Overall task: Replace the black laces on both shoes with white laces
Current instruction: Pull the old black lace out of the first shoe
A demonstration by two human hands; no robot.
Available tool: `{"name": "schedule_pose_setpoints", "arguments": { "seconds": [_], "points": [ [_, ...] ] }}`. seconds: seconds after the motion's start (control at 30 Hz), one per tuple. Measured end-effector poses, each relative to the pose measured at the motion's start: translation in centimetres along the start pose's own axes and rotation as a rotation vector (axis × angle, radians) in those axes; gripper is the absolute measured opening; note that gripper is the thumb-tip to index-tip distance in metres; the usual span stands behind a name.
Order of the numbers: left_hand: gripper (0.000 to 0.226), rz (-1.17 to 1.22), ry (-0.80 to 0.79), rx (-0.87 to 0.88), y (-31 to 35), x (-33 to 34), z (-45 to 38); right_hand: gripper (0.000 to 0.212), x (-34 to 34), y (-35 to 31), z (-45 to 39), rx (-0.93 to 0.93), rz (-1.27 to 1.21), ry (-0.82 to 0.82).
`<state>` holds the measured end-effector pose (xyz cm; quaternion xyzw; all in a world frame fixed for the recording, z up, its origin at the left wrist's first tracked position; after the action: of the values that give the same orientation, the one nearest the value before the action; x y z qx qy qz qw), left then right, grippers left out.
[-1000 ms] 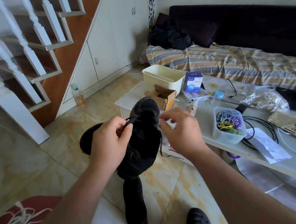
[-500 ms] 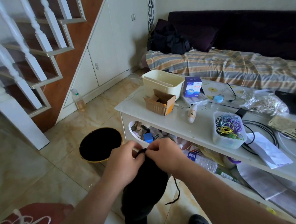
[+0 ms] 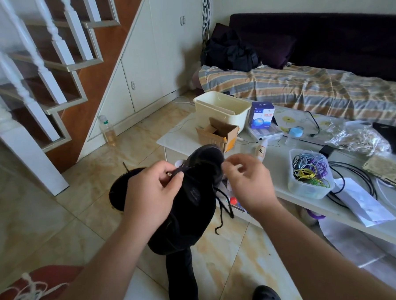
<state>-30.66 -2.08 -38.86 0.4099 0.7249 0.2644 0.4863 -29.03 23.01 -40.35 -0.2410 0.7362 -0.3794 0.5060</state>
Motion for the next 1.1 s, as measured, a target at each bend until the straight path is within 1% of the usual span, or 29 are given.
{"name": "schedule_pose_setpoints", "arguments": {
  "seconds": [0.03, 0.07, 0.1, 0.17, 0.2, 0.27, 0.33, 0.37, 0.4, 0.43, 0.5, 0.53, 0.57, 0.6, 0.63, 0.67, 0.7, 0.73, 0.77, 0.8, 0.83, 0.9, 1.0, 1.1],
  "points": [
    [0.009, -0.017, 0.001, 0.028, 0.4, 0.2, 0.1, 0.012, 0.6, -1.8, 0.4, -0.165, 0.085, 0.002],
    [0.009, -0.032, 0.005, 0.049, 0.7, 0.4, 0.3, 0.016, 1.7, -3.4, 1.0, -0.310, 0.186, -0.026],
    [0.009, -0.046, 0.008, 0.069, 1.0, 0.7, 0.4, 0.023, 3.1, -3.9, 1.6, -0.388, 0.283, -0.072],
    [0.009, -0.049, 0.002, 0.100, 1.4, 1.3, 0.7, 0.035, 5.0, -4.0, 2.1, -0.395, 0.425, -0.131],
    [0.010, -0.040, -0.005, 0.106, 1.6, 1.6, 0.9, 0.037, 5.5, -3.8, 2.2, -0.399, 0.459, -0.127],
    [0.011, -0.033, -0.021, 0.091, 1.6, 2.1, 1.2, 0.033, 5.7, -4.2, 2.4, -0.458, 0.416, -0.099],
    [0.011, -0.033, -0.012, 0.031, 0.9, 1.9, 1.1, 0.019, 5.1, -4.8, 2.5, -0.499, 0.264, -0.099],
    [0.012, -0.026, 0.001, -0.016, 0.2, 1.6, 0.9, 0.013, 4.4, -4.8, 2.2, -0.469, 0.169, -0.104],
    [0.012, -0.009, 0.016, -0.070, -0.6, 1.1, 0.7, 0.012, 3.5, -4.2, 1.8, -0.376, 0.079, -0.101],
    [0.012, 0.014, 0.031, -0.120, -1.4, 0.6, 0.4, 0.014, 2.3, -2.5, 0.9, -0.213, 0.017, -0.076],
    [0.011, 0.059, 0.060, -0.174, -2.5, -0.3, 0.0, 0.017, -0.4, 2.1, -0.6, 0.143, -0.059, 0.036],
    [0.010, 0.065, 0.066, -0.172, -2.6, -0.5, 0.0, 0.019, -1.6, 4.1, -0.8, 0.282, -0.054, 0.081],
    [0.010, 0.057, 0.065, -0.158, -2.4, -0.6, 0.0, 0.020, -2.3, 5.4, -0.8, 0.362, -0.006, 0.076],
    [0.010, 0.043, 0.059, -0.141, -2.1, -0.4, 0.1, 0.018, -2.2, 5.9, -0.9, 0.386, 0.036, 0.039],
    [0.010, 0.027, 0.051, -0.127, -1.8, -0.2, 0.3, 0.016, -1.7, 5.5, -0.8, 0.353, 0.056, -0.002],
    [0.011, 0.015, 0.042, -0.118, -1.6, 0.1, 0.4, 0.016, -0.9, 4.3, -0.6, 0.264, 0.061, -0.047],
    [0.012, 0.005, 0.035, -0.114, -1.5, 0.4, 0.5, 0.023, -0.3, 2.4, -0.3, 0.118, 0.085, -0.055],
    [0.013, -0.005, 0.032, -0.108, -1.3, 0.6, 0.6, 0.032, 0.3, 0.0, 0.3, -0.065, 0.128, -0.052],
    [0.013, -0.012, 0.030, -0.097, -1.0, 0.8, 0.6, 0.036, 1.2, -2.1, 1.0, -0.237, 0.208, -0.054],
    [0.013, -0.011, 0.030, -0.084, -0.7, 1.0, 0.7, 0.036, 2.4, -3.7, 1.9, -0.361, 0.283, -0.063],
    [0.013, -0.006, 0.028, -0.070, -0.4, 1.2, 0.7, 0.034, 3.5, -4.2, 2.4, -0.401, 0.356, -0.083],
    [0.013, 0.001, 0.007, -0.040, 0.4, 1.8, 1.1, 0.031, 4.7, -4.1, 2.6, -0.376, 0.424, -0.097],
    [0.014, -0.023, -0.033, 0.010, 1.3, 2.5, 1.7, 0.030, 4.9, -4.0, 2.6, -0.394, 0.420, -0.062],
    [0.013, -0.023, -0.013, -0.039, 0.7, 2.0, 1.5, 0.028, 4.7, -3.8, 2.3, -0.384, 0.375, -0.093]
  ]
}}
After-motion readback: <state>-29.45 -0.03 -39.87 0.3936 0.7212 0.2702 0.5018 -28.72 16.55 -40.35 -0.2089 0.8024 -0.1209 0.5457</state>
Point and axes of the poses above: each hand's wrist, its own z-axis away from the middle knuckle, its own x-axis out of the palm, y = z × x, the point moved 10 cm from there along -z, towards the middle knuckle, and after that the axes turned 8 degrees about z, right-handed, at the moved point
